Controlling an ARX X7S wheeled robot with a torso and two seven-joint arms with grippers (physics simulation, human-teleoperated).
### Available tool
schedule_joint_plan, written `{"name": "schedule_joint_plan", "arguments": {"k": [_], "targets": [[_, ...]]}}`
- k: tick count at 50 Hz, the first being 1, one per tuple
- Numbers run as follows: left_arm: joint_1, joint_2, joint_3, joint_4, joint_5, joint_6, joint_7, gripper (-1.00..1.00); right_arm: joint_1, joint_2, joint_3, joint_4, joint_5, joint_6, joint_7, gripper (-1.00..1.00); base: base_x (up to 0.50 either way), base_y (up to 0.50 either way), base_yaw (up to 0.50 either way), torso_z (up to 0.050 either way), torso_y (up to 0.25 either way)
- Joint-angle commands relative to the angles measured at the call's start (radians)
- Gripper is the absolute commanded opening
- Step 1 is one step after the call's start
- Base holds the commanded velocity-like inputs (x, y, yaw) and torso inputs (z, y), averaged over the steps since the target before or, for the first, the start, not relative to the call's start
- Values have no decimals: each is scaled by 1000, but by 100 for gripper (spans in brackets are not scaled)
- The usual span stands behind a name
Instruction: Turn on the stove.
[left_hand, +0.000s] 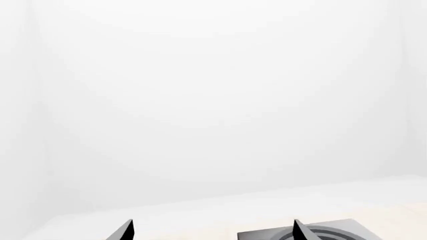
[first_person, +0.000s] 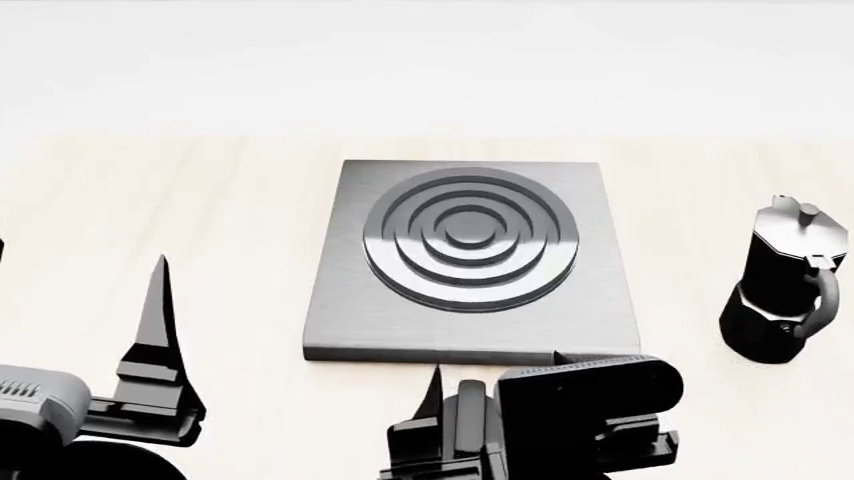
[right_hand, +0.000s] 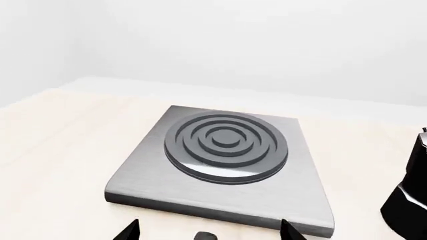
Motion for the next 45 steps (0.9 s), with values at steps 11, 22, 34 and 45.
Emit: {"name": "schedule_joint_plan", "arguments": {"k": [11,22,34,45], "targets": [[0,-8,9,-9,-5,11,-10,100,29,-26,10,78,39,63,18,100,0,0,0,0,0],[6,-15,16,-1,-5,9,-18,100,43,-32,9,122,47,89,34,100,0,0,0,0,0],[3,-17,16,-4,-12,11,-25,100,70,-33,-10,182,45,100,40,100,0,0,0,0,0],[-10,-18,19,-24,-13,19,-29,100,93,-38,-22,250,41,83,44,100,0,0,0,0,0]]}}
